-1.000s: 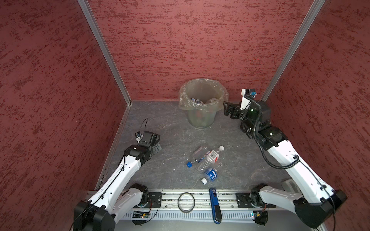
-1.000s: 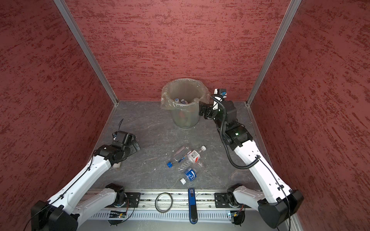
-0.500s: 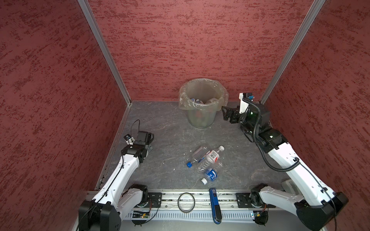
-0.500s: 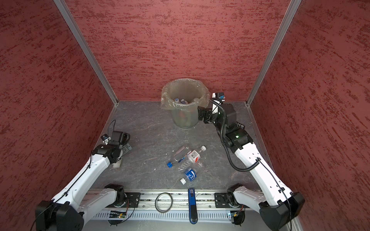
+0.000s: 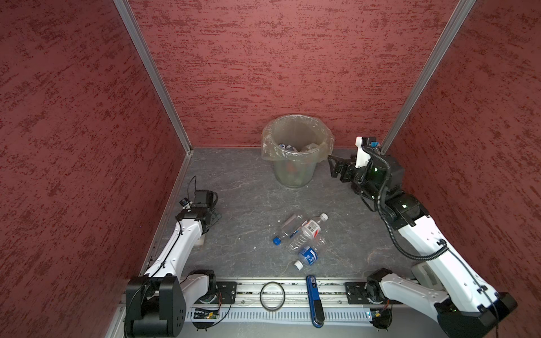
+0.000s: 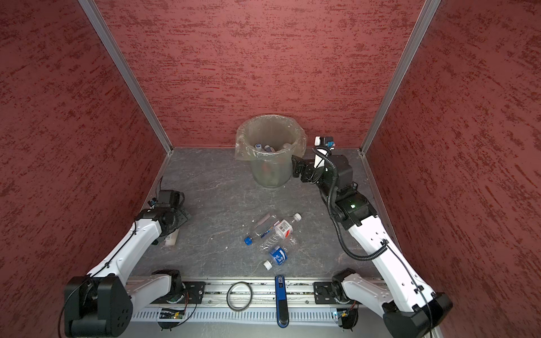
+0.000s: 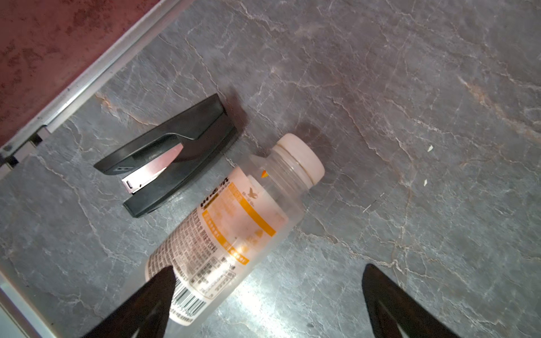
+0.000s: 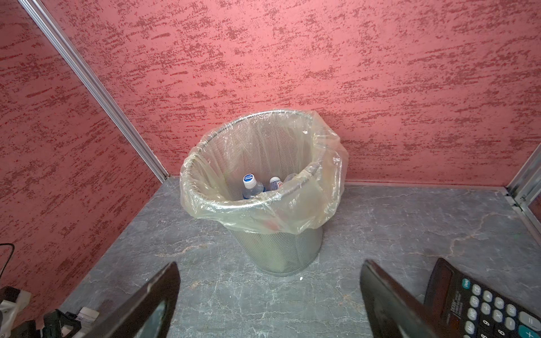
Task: Throw the plastic bottles in the bin
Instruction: 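Close the left gripper on the orange-label bottle beside the stapler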
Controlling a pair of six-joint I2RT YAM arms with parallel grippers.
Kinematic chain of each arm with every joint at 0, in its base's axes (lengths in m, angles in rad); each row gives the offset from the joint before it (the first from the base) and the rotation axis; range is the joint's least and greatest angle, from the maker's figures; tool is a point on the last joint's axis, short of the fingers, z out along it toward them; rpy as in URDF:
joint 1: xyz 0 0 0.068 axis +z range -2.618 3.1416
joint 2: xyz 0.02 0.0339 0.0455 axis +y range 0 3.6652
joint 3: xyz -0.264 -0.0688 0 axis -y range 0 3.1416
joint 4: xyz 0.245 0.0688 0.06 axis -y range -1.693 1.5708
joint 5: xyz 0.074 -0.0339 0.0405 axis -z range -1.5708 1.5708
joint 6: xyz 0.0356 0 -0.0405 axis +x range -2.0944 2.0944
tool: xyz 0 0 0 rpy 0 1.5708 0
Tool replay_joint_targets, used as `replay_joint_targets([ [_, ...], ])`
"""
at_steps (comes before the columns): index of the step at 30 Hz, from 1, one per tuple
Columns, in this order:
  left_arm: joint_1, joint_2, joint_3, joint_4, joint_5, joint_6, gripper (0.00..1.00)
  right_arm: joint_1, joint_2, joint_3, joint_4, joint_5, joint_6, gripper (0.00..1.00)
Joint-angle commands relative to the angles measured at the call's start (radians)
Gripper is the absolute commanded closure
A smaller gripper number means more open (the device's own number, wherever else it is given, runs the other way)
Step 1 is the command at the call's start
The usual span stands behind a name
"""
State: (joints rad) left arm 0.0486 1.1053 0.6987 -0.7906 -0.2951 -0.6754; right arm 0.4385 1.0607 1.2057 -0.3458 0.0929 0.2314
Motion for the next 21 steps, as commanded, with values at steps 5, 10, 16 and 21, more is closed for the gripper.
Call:
replay_joint_targets([
  [5,0.073,0.005,-0.074,0.073,0.198,0.014,0.0,0.001,-0.024,-0.01,0.022,0.018,-0.009,0.03],
  [10,0.062,0.062,-0.08,0.091,0.276,0.01,0.0,0.001,-0.023,-0.009,0.023,0.019,-0.011,0.04],
  [16,-0.001,0.076,-0.09,0.105,0.319,-0.013,0.0,0.001,-0.021,-0.013,0.032,0.019,-0.012,0.04],
  [21,-0.032,0.101,-0.107,0.16,0.305,-0.059,0.0,0.001,-0.021,-0.018,0.037,0.009,-0.011,0.06],
])
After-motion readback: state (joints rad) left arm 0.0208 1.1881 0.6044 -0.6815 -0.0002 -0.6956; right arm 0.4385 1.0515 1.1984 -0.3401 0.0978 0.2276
